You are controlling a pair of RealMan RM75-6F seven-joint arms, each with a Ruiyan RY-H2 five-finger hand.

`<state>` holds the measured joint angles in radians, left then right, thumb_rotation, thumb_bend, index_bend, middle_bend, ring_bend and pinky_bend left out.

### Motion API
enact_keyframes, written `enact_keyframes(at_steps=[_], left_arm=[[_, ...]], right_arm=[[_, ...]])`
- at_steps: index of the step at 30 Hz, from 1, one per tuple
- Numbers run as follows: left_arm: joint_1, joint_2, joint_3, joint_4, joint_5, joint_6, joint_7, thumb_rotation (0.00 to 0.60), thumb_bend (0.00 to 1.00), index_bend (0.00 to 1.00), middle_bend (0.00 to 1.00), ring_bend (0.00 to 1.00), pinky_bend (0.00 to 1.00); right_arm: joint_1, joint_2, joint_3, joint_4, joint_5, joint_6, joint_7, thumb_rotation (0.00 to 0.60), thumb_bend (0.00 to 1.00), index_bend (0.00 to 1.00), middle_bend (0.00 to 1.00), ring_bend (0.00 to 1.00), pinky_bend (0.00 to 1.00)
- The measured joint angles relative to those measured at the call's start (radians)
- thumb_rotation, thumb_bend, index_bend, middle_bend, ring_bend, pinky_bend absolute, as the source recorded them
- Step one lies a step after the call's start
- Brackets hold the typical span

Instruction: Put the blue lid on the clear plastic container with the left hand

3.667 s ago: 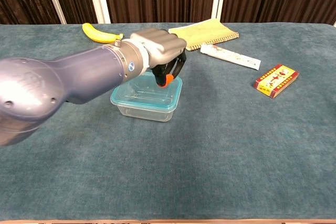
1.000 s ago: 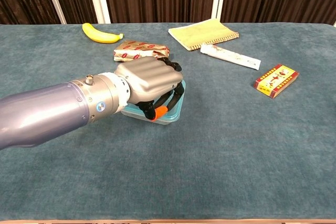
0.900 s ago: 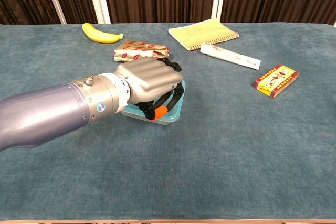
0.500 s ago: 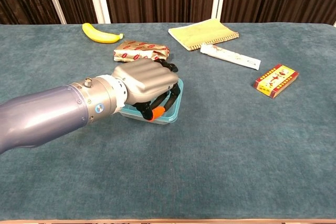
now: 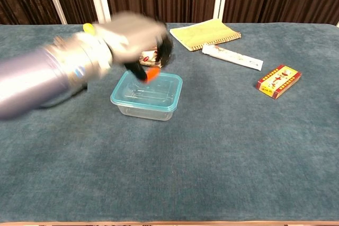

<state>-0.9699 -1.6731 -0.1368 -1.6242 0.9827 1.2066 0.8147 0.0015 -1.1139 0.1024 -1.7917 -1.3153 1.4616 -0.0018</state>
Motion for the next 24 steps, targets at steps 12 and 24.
enact_keyframes(at_steps=[12, 24], left_arm=[[0.283, 0.286, 0.044, -0.184, 0.082, 0.255, -0.187, 0.6, 0.3, 0.21, 0.13, 0.0, 0.0], [0.644, 0.397, 0.212, -0.101, 0.239, 0.449, -0.634, 0.6, 0.3, 0.21, 0.13, 0.0, 0.0]], right_arm=[[-0.001, -0.011, -0.003, 0.011, -0.011, 0.012, -0.028, 0.6, 0.27, 0.02, 0.0, 0.0, 0.0], [-0.001, -0.017, -0.012, 0.029, -0.051, 0.031, -0.058, 0.6, 0.27, 0.02, 0.0, 0.0, 0.0]])
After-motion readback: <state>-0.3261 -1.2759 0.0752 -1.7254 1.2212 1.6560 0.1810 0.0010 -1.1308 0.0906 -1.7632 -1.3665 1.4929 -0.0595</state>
